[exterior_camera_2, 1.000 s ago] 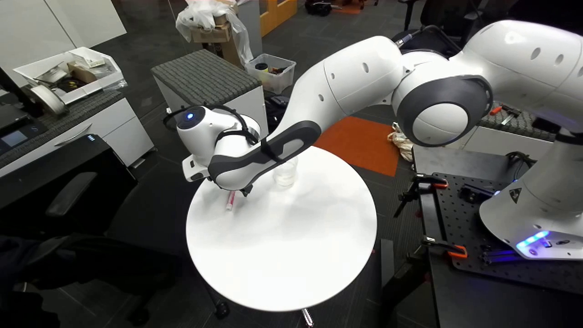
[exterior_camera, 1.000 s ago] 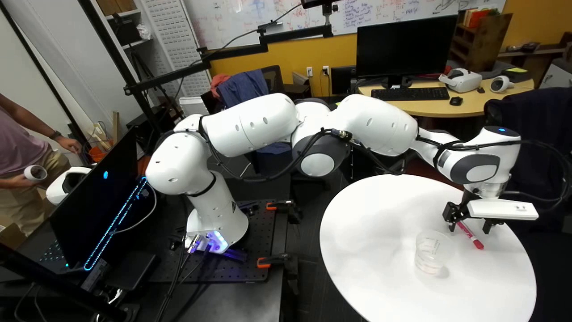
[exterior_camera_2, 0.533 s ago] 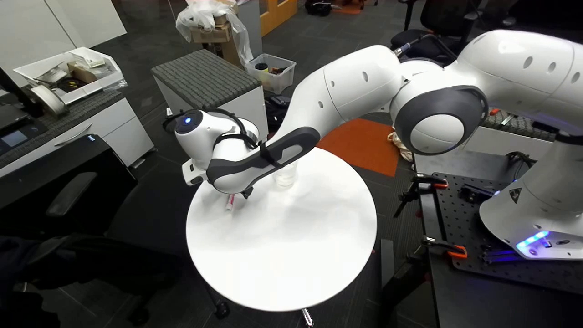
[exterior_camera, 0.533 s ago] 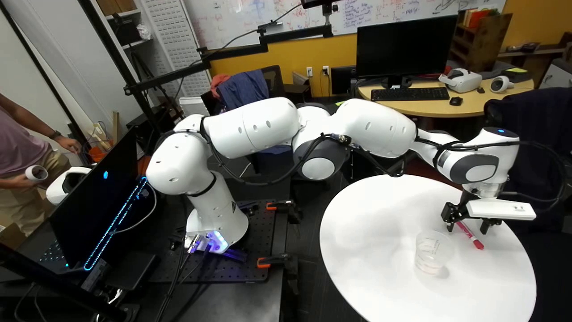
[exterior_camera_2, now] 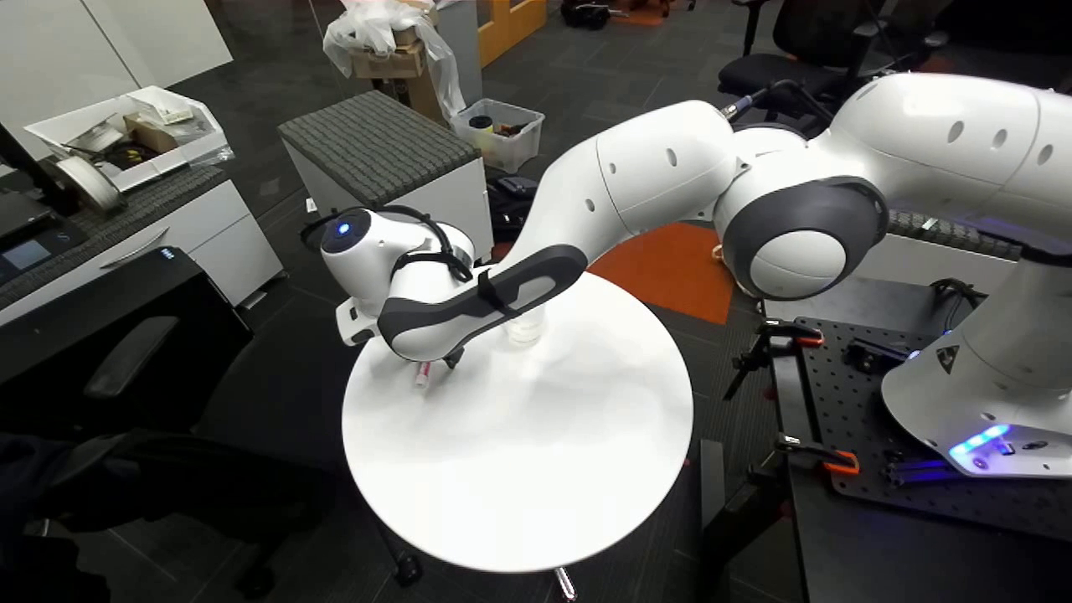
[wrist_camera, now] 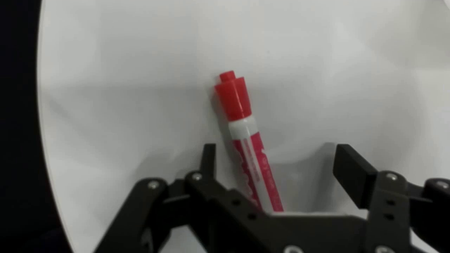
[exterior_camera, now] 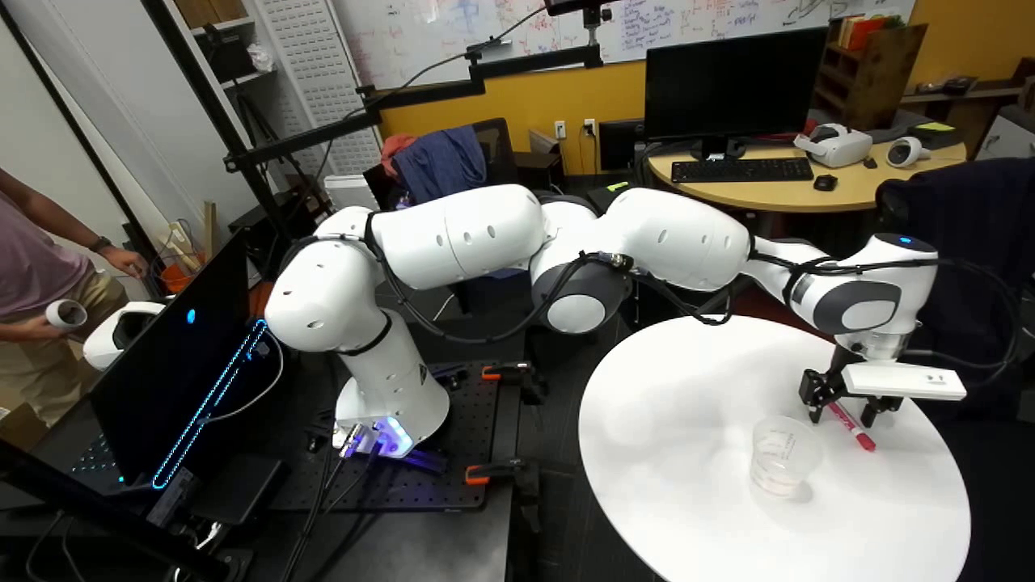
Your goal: Get the marker from the table and place it in the colorless cup
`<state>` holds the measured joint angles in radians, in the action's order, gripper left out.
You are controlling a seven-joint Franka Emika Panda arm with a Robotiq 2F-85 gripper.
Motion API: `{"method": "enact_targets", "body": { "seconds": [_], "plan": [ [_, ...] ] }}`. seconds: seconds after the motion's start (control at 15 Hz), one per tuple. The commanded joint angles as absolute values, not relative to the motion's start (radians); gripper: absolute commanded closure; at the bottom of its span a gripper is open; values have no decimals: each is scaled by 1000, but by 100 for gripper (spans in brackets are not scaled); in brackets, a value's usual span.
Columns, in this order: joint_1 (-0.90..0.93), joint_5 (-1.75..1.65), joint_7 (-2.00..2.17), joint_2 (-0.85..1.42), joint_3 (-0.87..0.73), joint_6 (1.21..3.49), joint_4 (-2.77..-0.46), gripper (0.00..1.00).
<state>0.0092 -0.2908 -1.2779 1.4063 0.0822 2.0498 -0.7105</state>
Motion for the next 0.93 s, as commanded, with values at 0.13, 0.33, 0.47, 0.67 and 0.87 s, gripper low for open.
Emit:
{"method": "enact_targets", "body": {
  "seconds": [0.13,0.33,0.47,0.67,0.87],
  "plan": [
    [10,-288,-1306,1437,85,2000,-632,62],
    [9,-288,-1304,1437,84,2000,-628,84],
    [9,-288,-1304,1437,83,1999,-626,99],
    [11,-291,-1297,1432,80,1999,-628,95],
    [20,-302,-1269,1407,69,2005,-635,95]
  ]
}}
